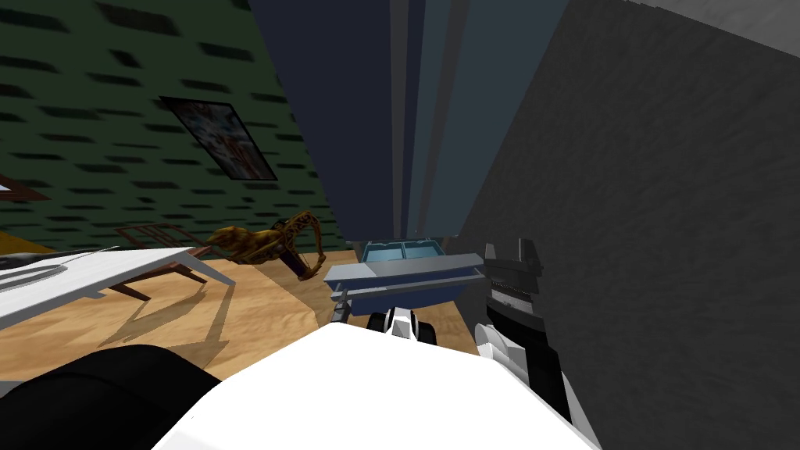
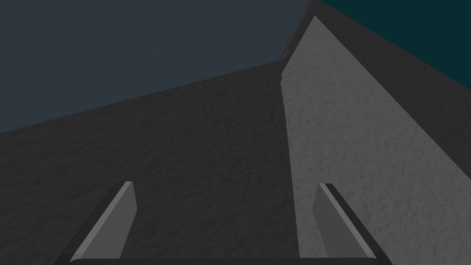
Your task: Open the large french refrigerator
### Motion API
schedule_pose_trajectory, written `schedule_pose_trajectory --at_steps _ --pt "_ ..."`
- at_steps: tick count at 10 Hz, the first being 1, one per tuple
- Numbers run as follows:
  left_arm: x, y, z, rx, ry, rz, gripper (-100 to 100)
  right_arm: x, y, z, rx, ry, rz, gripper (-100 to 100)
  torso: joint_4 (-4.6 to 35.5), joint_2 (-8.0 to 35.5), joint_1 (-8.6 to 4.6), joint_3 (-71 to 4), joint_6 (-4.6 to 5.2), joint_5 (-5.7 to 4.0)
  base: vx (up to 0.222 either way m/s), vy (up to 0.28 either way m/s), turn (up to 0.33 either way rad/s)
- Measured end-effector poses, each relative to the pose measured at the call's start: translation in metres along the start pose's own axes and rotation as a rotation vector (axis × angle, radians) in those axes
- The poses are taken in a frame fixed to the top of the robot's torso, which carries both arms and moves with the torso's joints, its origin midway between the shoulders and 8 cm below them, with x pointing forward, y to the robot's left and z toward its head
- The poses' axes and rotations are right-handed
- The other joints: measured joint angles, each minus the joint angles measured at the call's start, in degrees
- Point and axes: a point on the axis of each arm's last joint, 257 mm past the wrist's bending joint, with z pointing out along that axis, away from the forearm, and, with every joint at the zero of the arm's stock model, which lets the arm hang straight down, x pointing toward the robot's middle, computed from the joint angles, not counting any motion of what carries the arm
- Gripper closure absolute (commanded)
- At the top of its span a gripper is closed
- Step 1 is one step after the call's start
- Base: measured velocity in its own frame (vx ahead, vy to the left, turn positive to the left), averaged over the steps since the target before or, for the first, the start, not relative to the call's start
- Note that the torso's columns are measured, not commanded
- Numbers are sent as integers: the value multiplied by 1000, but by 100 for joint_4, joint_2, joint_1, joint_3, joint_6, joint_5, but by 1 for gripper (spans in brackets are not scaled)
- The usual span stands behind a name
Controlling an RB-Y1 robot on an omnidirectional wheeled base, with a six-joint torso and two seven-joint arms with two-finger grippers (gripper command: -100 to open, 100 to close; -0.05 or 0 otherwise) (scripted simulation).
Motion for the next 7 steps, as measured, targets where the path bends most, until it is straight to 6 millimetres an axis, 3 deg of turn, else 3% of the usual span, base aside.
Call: schedule_pose_trajectory --at_steps 7 --pt "-17 -10 -2 -25 -15 0 -100 0 0 0 0 0 0 0 28 20 -36 -3 -2 -41 -2 -18 -16"
